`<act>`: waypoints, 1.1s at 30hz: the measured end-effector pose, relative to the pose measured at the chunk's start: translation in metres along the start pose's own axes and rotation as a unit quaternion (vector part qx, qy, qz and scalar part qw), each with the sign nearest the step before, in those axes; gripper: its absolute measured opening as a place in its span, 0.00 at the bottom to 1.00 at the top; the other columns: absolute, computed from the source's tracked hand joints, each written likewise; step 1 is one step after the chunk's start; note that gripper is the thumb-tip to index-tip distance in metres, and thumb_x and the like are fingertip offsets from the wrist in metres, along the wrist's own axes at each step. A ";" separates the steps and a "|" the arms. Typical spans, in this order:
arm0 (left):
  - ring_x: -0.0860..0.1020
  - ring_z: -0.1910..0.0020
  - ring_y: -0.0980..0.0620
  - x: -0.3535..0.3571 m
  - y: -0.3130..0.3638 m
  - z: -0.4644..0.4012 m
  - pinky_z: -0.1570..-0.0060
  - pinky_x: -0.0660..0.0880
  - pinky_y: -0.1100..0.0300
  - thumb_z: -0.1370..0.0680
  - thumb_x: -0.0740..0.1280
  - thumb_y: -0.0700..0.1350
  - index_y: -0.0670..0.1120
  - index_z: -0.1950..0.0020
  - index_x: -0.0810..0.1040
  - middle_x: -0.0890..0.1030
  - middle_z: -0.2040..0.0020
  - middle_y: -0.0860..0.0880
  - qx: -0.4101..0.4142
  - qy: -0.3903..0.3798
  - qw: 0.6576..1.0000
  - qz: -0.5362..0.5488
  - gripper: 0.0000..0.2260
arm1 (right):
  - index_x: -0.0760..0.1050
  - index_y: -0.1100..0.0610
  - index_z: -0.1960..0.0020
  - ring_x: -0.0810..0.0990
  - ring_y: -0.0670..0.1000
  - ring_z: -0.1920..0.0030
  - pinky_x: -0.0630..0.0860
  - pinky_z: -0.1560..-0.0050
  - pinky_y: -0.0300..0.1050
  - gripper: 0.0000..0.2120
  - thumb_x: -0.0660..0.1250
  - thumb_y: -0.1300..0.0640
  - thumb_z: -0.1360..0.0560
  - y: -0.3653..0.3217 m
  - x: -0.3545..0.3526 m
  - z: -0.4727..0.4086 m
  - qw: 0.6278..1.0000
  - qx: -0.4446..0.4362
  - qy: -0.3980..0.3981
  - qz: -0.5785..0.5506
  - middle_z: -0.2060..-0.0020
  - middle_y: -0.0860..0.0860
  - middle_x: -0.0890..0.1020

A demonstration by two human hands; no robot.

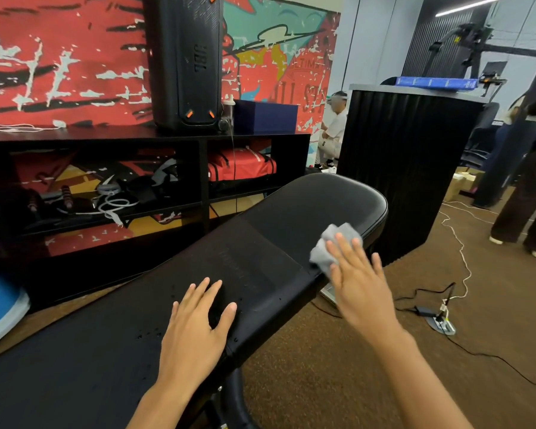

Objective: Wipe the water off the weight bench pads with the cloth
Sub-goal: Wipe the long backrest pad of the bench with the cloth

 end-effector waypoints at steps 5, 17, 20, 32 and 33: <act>0.45 0.25 0.60 0.004 -0.001 0.001 0.27 0.42 0.57 0.22 0.53 0.62 0.58 0.25 0.57 0.52 0.23 0.59 -0.001 -0.011 1.000 -0.018 0.26 | 0.51 0.47 0.23 0.42 0.51 0.23 0.41 0.26 0.57 0.22 0.43 0.51 0.17 0.025 -0.011 -0.059 0.999 0.033 -0.023 0.031 0.23 0.47 0.51; 0.45 0.25 0.61 0.002 0.001 0.003 0.26 0.43 0.57 0.22 0.54 0.62 0.59 0.25 0.57 0.52 0.24 0.60 -0.016 -0.014 1.000 -0.021 0.25 | 0.68 0.63 0.33 0.66 0.59 0.31 0.56 0.30 0.57 0.21 0.45 0.56 0.18 -0.081 0.025 -0.125 0.983 -0.016 -0.178 -0.030 0.33 0.61 0.70; 0.46 0.25 0.60 0.002 0.001 0.002 0.26 0.44 0.56 0.22 0.54 0.62 0.59 0.26 0.57 0.53 0.24 0.59 -0.017 -0.016 1.000 -0.021 0.26 | 0.68 0.63 0.34 0.64 0.61 0.32 0.58 0.32 0.60 0.19 0.46 0.59 0.19 -0.119 0.041 -0.115 0.971 -0.078 -0.226 -0.004 0.32 0.59 0.68; 0.59 0.27 0.59 -0.007 -0.001 0.003 0.29 0.60 0.57 0.22 0.61 0.54 0.55 0.28 0.64 0.62 0.26 0.58 -0.033 0.039 0.997 0.053 0.22 | 0.50 0.52 0.23 0.42 0.53 0.23 0.38 0.27 0.59 0.23 0.44 0.51 0.18 -0.143 0.066 -0.077 0.947 -0.178 -0.262 0.055 0.22 0.48 0.49; 0.61 0.28 0.58 -0.010 0.000 0.002 0.32 0.63 0.57 0.21 0.61 0.53 0.55 0.29 0.65 0.63 0.27 0.58 -0.034 0.054 0.996 0.065 0.21 | 0.51 0.51 0.23 0.42 0.53 0.23 0.38 0.27 0.59 0.23 0.45 0.50 0.18 -0.142 0.065 -0.074 0.945 -0.182 -0.265 0.055 0.23 0.47 0.49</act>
Point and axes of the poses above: each hand's wrist, its own z-axis away from the middle knuckle, its own x-axis out of the palm, y = z × x, the point moved 4 cm from there along -z, towards the middle knuckle
